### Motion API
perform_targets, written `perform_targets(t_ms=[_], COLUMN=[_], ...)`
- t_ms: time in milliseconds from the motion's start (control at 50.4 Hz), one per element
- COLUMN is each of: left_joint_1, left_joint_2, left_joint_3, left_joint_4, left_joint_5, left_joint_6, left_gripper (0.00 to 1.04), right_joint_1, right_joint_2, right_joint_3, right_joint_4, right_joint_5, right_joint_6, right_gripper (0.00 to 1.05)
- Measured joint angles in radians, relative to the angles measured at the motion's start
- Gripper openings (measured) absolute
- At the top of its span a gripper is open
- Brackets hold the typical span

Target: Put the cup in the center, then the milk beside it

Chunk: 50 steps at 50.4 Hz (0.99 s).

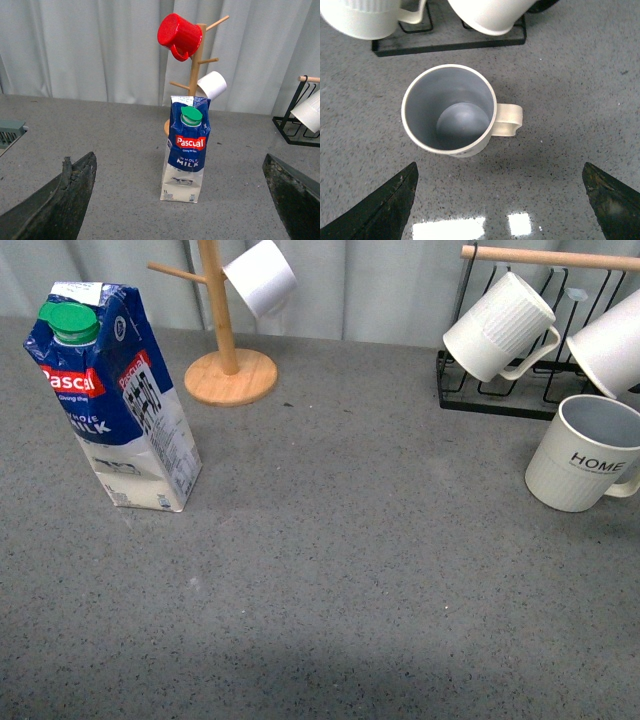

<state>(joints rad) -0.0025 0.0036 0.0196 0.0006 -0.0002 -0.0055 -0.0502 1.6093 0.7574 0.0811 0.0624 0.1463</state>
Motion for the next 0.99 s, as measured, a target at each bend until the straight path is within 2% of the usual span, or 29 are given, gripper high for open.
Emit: perform_targets(t_ms=[238,575,932,992], left_joint_1=[0.0,0.0,0.0,0.0], left_joint_2=[0.0,0.0,0.0,0.0], left_joint_3=[0.0,0.0,0.0,0.0], left_joint_4=[0.0,0.0,0.0,0.0], left_joint_5=[0.0,0.0,0.0,0.0], left_joint_6=[0.0,0.0,0.0,0.0], left_gripper=[0.98,0.98,0.98,0.98], right_joint_1=[0.033,0.043,0.043,0.043], right_joint_2=[0.155,0.297,0.373,0.382], right_joint_3=[0.106,0.235,0.322,0.332], right_joint_4=[-0.064,-0.13,-0.201,-0.206], right_joint_5=[0.113,0.11,0.06,0.057], right_joint_6=[0.225,0.403,0.506,0.515], right_gripper=[0.96,0.96,0.96,0.88])
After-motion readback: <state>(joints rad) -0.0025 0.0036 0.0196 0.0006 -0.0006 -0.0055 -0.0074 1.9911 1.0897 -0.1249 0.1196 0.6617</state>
